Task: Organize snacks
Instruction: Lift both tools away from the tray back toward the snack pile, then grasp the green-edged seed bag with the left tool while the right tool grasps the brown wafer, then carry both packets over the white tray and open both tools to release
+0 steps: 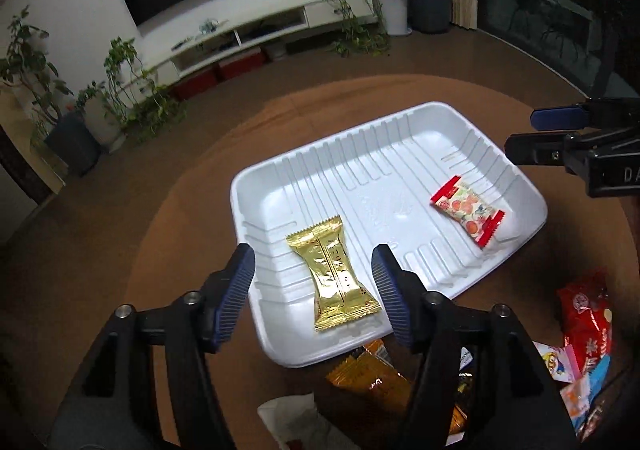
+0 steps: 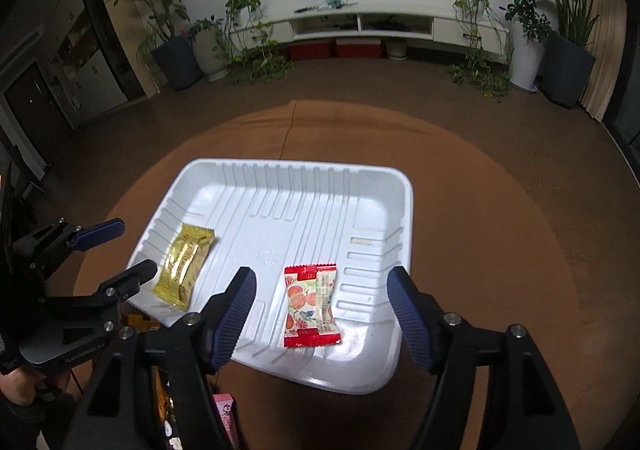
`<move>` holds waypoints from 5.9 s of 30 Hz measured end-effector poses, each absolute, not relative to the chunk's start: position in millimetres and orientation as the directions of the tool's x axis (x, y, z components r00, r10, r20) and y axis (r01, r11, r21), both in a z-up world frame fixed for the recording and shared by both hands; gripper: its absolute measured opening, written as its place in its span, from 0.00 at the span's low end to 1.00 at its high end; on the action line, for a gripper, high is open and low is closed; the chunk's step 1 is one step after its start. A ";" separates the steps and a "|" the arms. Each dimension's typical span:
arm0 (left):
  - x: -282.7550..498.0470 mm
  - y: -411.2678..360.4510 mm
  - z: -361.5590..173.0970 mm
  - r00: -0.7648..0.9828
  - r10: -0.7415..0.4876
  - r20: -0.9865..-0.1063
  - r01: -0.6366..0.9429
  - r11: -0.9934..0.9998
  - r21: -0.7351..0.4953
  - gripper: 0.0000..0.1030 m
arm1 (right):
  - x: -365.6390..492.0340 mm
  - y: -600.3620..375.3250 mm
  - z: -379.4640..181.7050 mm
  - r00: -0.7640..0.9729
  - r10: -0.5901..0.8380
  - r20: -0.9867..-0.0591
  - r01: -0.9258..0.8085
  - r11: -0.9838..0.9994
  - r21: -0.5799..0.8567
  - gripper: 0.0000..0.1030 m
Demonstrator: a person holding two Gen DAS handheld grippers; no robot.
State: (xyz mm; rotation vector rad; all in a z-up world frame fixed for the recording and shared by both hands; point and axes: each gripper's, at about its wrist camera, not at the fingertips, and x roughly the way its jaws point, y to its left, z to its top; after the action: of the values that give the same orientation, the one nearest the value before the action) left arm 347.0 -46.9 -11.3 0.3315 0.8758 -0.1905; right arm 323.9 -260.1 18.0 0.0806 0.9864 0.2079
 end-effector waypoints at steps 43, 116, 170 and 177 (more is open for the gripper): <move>41.5 -1.5 -50.5 0.528 -0.232 -0.817 0.288 0.954 -0.084 0.83 | 20.2 -207.2 -5.2 0.542 0.305 -0.783 -0.349 0.929 0.120 0.90; 173.2 -57.7 -79.8 0.187 -0.208 -0.960 0.860 0.507 0.057 0.37 | 51.2 -197.6 -46.7 0.136 0.375 -0.917 -0.667 0.719 0.196 0.45; 156.2 30.8 3.2 0.267 -0.615 -0.742 0.578 0.719 -0.387 0.14 | 84.4 -270.9 2.6 0.331 0.587 -0.739 -0.360 0.802 0.476 0.20; 216.1 65.9 29.3 0.363 -0.602 -0.712 0.472 0.777 -0.416 0.14 | 137.1 -342.3 21.1 0.483 0.496 -0.721 -0.108 0.851 0.513 0.20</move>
State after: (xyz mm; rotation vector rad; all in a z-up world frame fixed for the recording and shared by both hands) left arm 216.1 65.9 29.3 -0.1496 0.9800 -0.6944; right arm 137.1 -342.3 21.1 0.4325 1.0058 0.3821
